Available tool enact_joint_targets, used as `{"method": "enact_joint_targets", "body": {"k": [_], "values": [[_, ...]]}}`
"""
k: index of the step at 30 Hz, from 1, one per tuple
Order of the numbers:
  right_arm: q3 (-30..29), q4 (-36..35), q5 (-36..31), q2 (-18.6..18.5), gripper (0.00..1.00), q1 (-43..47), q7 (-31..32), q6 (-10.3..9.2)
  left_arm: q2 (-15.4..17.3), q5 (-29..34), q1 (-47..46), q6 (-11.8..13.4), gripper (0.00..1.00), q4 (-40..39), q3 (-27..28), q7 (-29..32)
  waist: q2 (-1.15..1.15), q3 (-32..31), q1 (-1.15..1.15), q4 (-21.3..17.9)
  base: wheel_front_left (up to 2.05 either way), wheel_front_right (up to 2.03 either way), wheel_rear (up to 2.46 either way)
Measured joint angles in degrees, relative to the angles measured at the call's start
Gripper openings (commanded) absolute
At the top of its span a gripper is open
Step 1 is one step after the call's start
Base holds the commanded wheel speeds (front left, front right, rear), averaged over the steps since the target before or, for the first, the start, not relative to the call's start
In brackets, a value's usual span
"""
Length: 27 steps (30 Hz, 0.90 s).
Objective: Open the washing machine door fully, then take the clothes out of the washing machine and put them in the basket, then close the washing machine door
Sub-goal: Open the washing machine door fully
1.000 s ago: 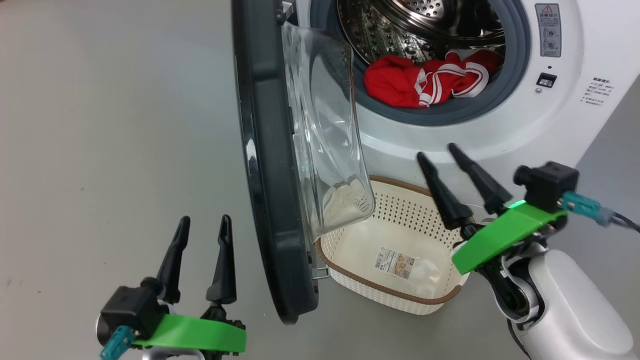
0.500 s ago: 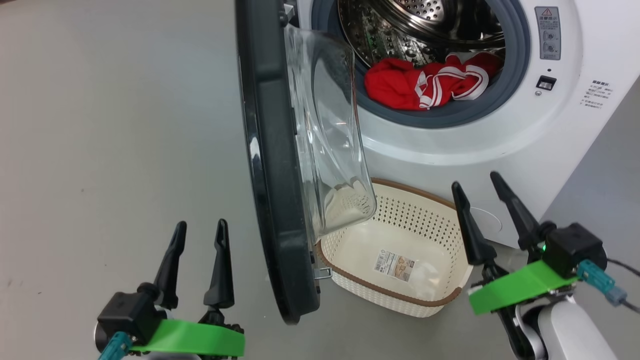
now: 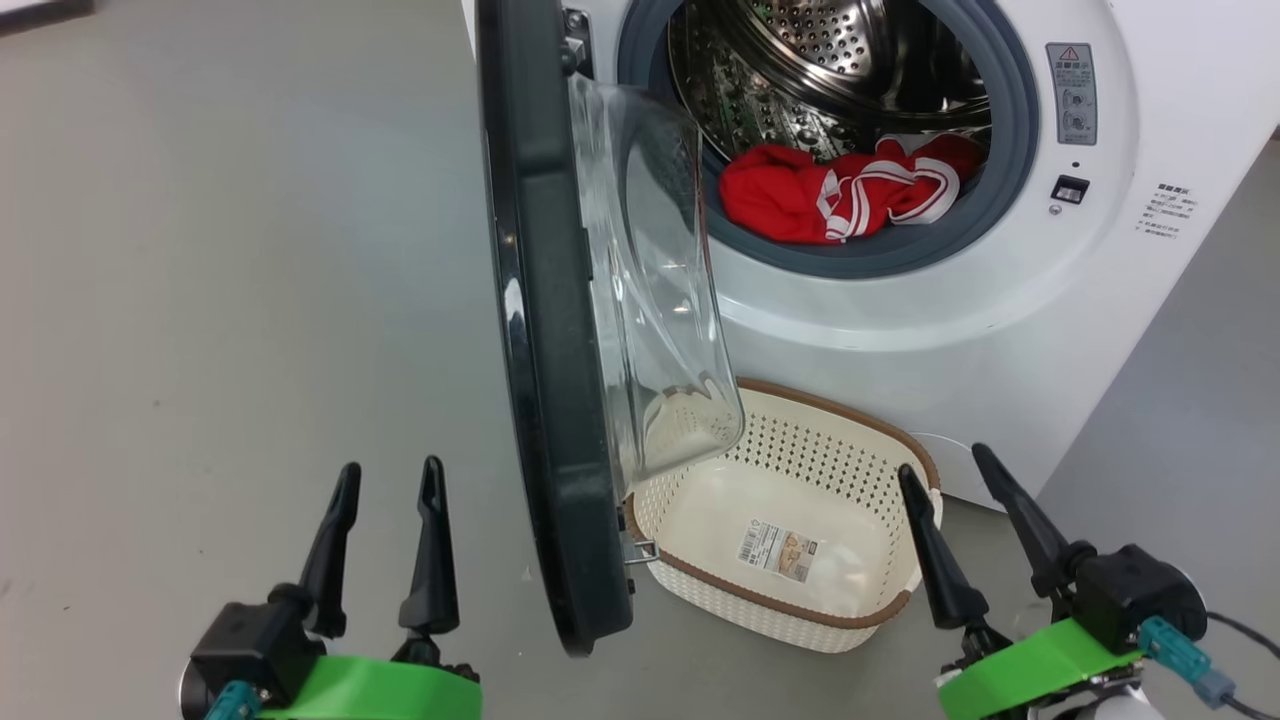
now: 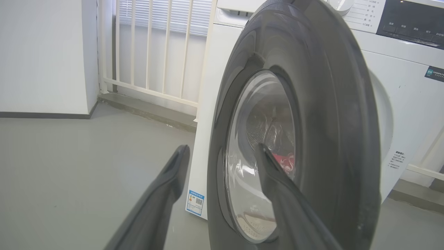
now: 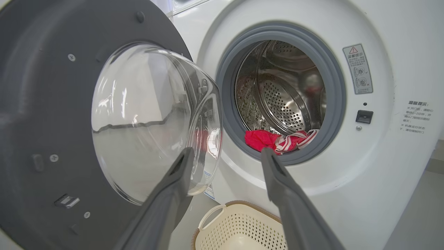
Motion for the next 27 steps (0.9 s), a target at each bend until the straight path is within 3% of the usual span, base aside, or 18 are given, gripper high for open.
{"method": "enact_joint_targets", "body": {"k": [22,23,24,25,27], "values": [[1.14,-4.13,-0.20,0.09,1.00,4.38,-0.27,0.00,-0.20,0.76,0.88,0.01,1.00,-1.10,0.88,0.00,0.00,0.30,0.00,-0.92,0.00,0.00,0.00],[1.14,-4.17,-0.20,0.09,1.00,4.38,-0.32,0.00,-0.20,0.97,0.88,0.03,0.65,-1.56,1.07,0.00,0.00,0.36,0.00,-0.91,0.00,0.00,0.00],[1.14,-4.17,-0.19,0.09,1.00,4.37,-0.42,0.00,-0.21,1.36,0.88,0.08,0.24,-2.30,1.32,0.00,0.00,0.42,0.00,-0.91,0.00,0.00,0.00],[1.12,-4.17,-0.18,0.09,1.00,4.37,-0.42,0.00,-0.21,1.67,0.87,0.13,0.00,-3.12,1.48,-0.01,0.00,0.48,0.00,-0.91,0.00,0.00,0.00],[1.11,-4.17,-0.14,0.09,1.00,4.37,-0.42,0.00,-0.23,1.94,0.87,0.23,0.00,-4.63,1.57,0.00,0.00,0.59,0.00,-0.89,0.00,0.00,0.00]]}}
